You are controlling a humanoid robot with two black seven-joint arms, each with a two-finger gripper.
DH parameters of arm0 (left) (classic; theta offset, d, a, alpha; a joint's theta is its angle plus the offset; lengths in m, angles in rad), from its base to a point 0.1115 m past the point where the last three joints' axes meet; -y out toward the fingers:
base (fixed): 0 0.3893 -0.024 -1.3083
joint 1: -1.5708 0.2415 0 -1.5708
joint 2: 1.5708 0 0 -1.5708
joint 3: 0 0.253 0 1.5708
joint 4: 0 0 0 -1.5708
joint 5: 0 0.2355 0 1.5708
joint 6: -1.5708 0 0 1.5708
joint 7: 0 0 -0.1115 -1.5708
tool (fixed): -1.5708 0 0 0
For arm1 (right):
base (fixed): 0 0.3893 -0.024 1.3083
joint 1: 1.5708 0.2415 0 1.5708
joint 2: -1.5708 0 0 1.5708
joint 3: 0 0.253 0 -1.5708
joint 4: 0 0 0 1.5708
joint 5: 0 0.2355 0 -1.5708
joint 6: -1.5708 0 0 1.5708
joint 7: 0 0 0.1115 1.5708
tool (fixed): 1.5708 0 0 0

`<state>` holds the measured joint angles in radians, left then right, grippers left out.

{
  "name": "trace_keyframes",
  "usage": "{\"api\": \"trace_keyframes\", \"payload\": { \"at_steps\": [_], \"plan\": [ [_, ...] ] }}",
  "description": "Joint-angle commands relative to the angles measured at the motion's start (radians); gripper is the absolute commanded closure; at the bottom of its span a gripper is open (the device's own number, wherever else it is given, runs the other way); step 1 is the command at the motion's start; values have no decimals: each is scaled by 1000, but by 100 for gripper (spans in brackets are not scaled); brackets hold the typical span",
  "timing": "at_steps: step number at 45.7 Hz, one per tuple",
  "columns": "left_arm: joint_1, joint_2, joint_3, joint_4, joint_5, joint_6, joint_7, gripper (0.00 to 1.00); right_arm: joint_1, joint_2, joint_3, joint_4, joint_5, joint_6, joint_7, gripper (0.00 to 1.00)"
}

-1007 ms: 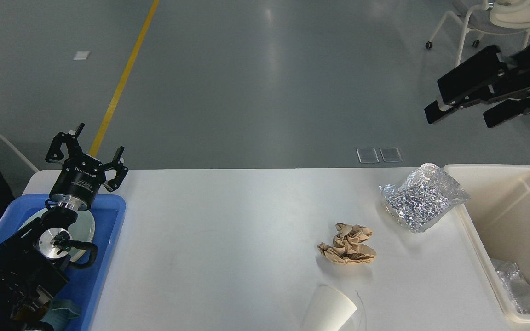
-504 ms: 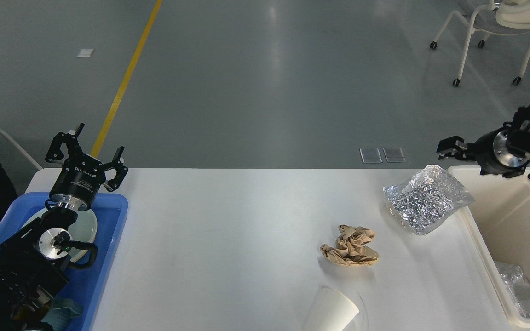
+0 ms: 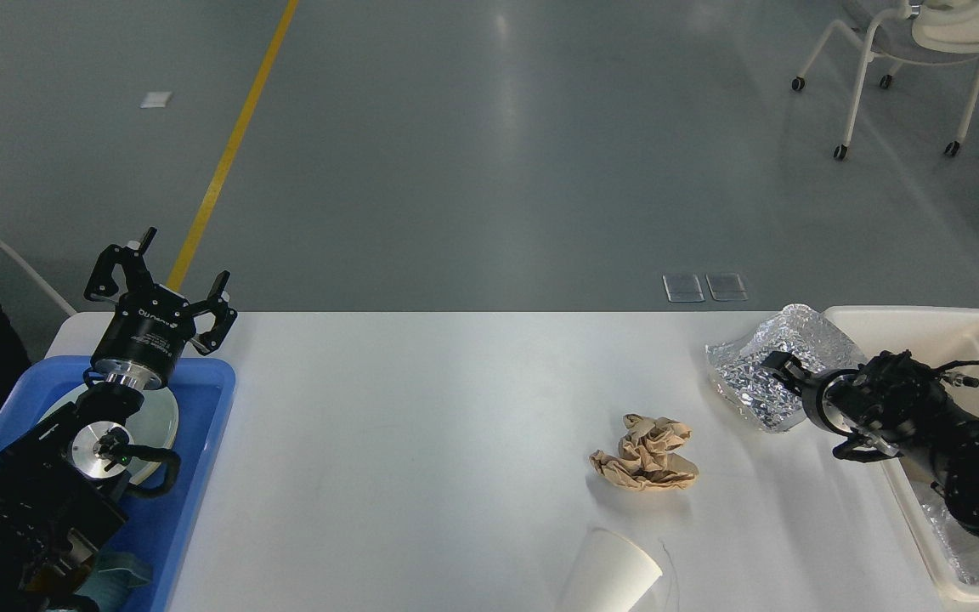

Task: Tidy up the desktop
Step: 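Move the right gripper to the crumpled foil packet and grasp it, then lift the foil packet and drop it into the white bin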

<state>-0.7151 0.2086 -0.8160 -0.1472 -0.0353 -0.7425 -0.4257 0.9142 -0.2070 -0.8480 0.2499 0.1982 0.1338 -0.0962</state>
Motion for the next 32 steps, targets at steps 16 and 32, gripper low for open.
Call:
{"api": "trace_keyframes", "payload": {
  "at_steps": [16,32],
  "plan": [
    [0,-1,0,0,0,0,-1,0,-58,-2,50,-15,-53,-51,12,99],
    [0,0,0,0,0,0,-1,0,54,-69,26,43,-118,7,20,100]
  ]
}}
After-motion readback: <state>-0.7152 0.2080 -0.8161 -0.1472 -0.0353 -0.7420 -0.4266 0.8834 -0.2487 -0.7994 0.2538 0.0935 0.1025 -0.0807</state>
